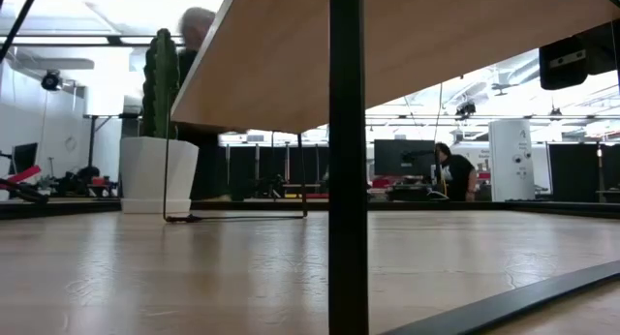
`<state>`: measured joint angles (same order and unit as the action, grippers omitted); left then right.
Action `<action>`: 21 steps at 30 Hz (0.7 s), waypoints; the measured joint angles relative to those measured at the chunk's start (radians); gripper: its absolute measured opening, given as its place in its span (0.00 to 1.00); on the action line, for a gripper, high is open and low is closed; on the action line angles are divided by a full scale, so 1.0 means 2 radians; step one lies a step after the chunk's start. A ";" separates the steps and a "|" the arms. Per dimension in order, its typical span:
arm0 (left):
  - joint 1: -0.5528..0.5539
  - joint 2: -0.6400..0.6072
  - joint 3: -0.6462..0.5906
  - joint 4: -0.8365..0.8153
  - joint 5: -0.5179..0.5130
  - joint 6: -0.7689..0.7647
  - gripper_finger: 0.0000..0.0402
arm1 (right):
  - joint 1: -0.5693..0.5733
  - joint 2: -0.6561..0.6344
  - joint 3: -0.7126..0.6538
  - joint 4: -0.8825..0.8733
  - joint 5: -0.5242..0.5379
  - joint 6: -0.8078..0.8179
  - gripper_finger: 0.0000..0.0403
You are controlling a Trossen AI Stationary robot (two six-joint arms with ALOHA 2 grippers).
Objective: Pick & Place Mini bowls
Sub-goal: Return to Home Position
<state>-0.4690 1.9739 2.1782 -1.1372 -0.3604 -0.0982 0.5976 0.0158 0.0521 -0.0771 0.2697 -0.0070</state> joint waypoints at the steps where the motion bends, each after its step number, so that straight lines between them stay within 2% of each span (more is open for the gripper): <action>1: 0.000 0.000 -0.002 0.005 0.000 0.000 0.19 | 0.000 0.000 0.000 0.000 0.000 0.001 0.02; 21: 0.004 0.000 -0.023 0.033 -0.005 -0.002 0.19 | 0.000 0.000 0.000 0.000 0.000 0.006 0.02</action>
<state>-0.4618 1.9739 2.1331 -1.0721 -0.3709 -0.1029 0.5976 0.0158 0.0521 -0.0772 0.2699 0.0048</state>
